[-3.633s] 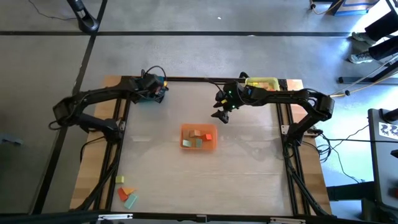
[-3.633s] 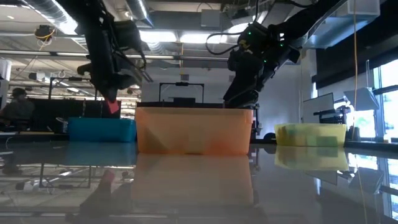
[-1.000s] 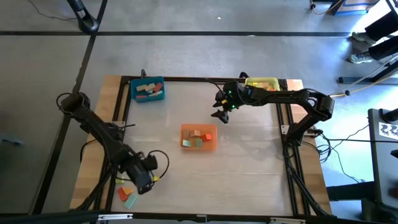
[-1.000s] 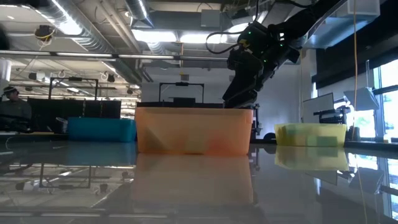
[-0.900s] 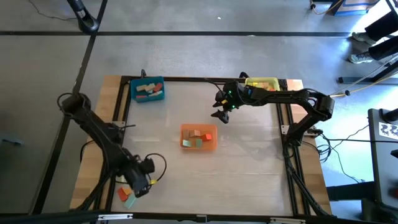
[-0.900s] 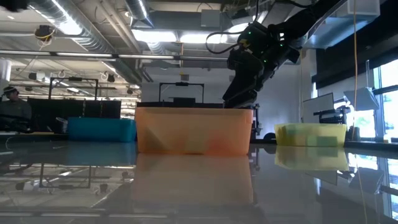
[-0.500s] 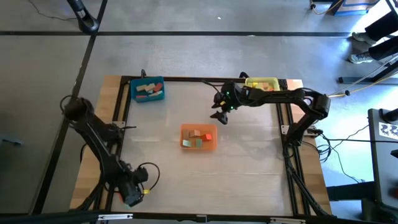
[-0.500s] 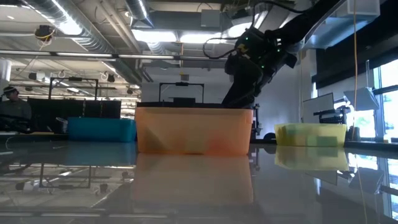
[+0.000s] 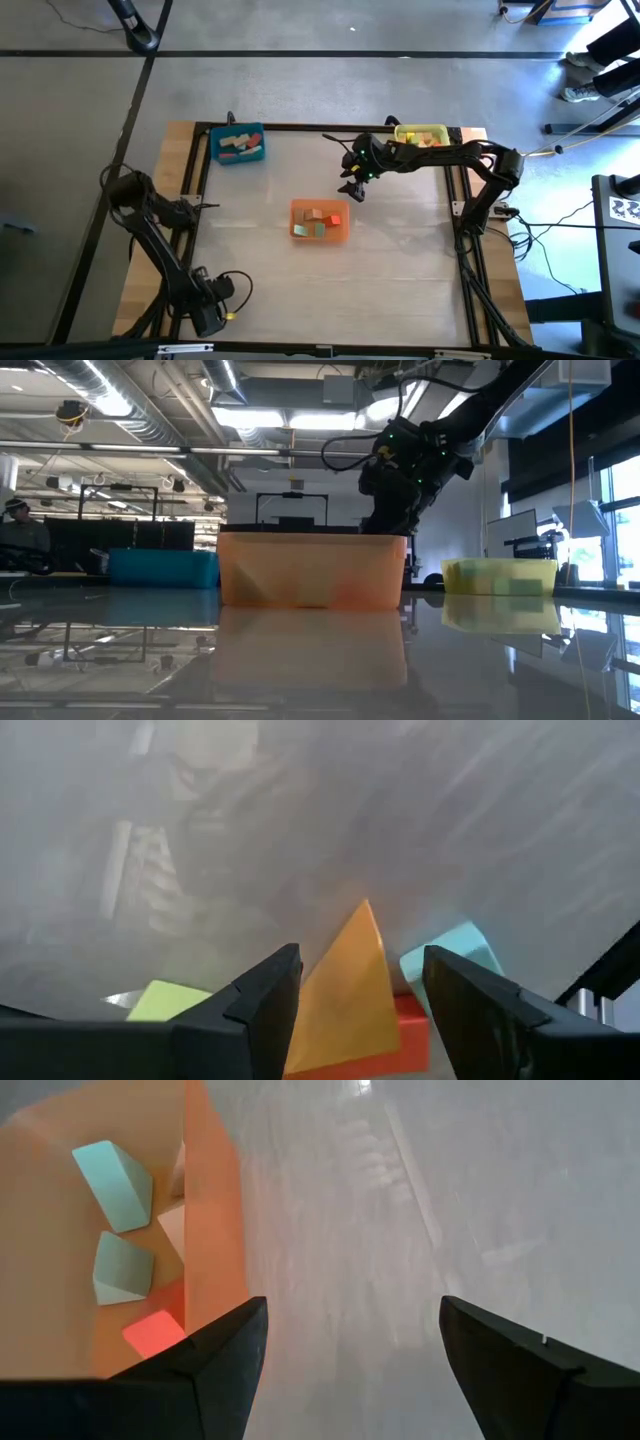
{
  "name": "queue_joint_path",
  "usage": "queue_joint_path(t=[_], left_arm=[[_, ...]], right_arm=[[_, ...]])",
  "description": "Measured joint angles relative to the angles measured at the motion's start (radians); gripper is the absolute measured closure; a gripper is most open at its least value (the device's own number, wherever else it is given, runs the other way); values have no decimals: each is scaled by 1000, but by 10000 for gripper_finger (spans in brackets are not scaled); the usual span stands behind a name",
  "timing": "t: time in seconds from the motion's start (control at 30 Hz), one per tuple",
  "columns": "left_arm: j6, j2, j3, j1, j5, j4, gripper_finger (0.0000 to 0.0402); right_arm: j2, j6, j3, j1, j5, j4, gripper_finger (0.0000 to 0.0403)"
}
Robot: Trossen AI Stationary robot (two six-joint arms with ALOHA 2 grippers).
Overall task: Sort blocks by size
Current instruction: Put the yellow triangular block into the orange bin
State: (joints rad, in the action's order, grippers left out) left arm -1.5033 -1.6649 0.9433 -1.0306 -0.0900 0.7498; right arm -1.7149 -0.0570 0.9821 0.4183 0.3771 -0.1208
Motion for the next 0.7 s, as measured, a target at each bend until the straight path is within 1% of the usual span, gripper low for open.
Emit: queue_joint_path(t=[0.13,0.37,0.5,0.57,0.7], left_arm=[[-1,-22,-5,1,2,16,232],[19,-20,-4,-5,4,60,316],[52,-20,-4,-3,3,52,358],[65,-20,-4,-3,3,52,373],[66,-15,-4,-3,3,49,383]], right_arm=[[0,0,0,0,0,0,110],[0,2,0,0,0,0,110],[0,4,0,0,0,0,110],[0,5,0,0,0,0,110],[0,6,0,0,0,0,110]])
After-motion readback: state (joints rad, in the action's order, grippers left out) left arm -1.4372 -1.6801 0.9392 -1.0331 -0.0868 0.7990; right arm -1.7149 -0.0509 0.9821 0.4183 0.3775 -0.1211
